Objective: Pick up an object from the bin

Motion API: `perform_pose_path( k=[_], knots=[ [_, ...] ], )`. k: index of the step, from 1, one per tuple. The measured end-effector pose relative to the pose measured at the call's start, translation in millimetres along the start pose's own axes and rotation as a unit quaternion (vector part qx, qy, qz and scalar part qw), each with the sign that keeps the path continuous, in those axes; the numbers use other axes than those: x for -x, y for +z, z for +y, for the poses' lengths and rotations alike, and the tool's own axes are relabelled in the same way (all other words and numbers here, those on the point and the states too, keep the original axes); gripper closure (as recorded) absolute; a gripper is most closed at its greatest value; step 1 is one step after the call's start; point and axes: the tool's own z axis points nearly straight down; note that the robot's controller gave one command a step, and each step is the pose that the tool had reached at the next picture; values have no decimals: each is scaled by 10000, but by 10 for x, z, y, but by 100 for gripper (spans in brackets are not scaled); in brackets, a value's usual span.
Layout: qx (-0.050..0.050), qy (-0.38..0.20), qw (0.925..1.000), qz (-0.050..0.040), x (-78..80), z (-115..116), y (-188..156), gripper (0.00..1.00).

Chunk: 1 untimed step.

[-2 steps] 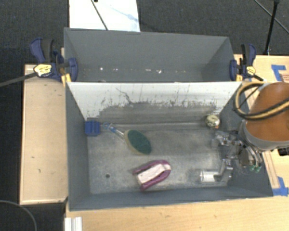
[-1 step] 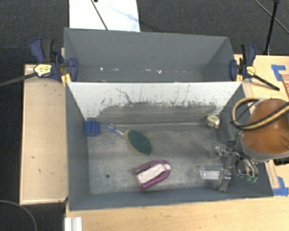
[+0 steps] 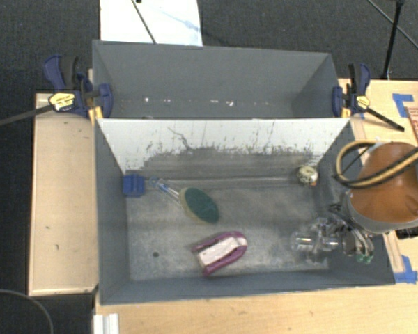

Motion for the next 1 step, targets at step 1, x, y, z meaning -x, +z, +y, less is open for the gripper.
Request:
perform_pose_path(
  k=[1],
  knots=[
    [2,161,9999,-30,152,214,-1783,100]
  ],
)
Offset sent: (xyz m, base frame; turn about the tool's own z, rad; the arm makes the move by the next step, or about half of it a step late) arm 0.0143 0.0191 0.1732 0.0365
